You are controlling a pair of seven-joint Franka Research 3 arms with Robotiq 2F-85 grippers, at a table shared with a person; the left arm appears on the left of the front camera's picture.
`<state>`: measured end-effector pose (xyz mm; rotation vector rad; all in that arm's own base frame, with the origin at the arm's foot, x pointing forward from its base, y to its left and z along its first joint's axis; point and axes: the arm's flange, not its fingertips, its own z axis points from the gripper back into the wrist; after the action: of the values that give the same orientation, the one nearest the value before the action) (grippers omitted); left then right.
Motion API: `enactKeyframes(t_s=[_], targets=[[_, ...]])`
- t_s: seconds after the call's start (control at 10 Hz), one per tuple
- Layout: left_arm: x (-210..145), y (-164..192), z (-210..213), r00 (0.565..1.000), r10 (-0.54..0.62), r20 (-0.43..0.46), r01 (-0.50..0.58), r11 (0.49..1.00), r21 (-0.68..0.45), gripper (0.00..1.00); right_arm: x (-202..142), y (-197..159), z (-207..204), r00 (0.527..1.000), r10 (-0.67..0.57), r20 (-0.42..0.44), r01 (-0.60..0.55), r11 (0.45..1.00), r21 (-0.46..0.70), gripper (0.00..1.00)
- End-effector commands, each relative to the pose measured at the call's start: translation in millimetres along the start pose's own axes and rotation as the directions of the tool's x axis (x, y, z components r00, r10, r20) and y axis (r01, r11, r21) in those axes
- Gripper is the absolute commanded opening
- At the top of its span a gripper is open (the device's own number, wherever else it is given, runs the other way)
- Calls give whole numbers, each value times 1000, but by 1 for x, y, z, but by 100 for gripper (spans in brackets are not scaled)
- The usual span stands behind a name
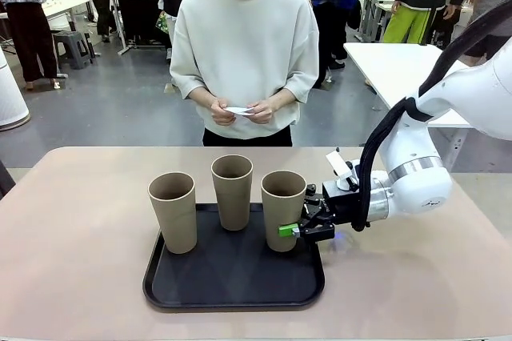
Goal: Place coasters on the table and set cups on them.
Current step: Pick up one Reusable plastic cup and place it on a coaster set by the human.
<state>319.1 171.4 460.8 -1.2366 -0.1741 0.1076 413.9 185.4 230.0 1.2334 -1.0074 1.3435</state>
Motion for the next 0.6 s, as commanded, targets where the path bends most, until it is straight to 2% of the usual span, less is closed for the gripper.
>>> enactKeyframes(t_s=[0.0, 0.1, 0.2, 0.5], targets=[[-1, -2, 1, 1000, -7, 4, 7, 1000, -12, 100, 2, 2, -1, 999, 40, 22, -40, 999, -4, 35], [-1, -2, 1, 1000, -7, 4, 7, 1000, -12, 100, 5, 4, 2, 999, 43, 20, -43, 999, -11, 0], [-1, -2, 1, 1000, -7, 4, 7, 1000, -12, 100, 16, 11, 6, 999, 45, 24, -44, 999, -18, 16], [-1, -2, 1, 1000, -7, 4, 7, 1000, -12, 100, 100, 42, 33, 997, 72, 1, -72, 997, -38, 16]])
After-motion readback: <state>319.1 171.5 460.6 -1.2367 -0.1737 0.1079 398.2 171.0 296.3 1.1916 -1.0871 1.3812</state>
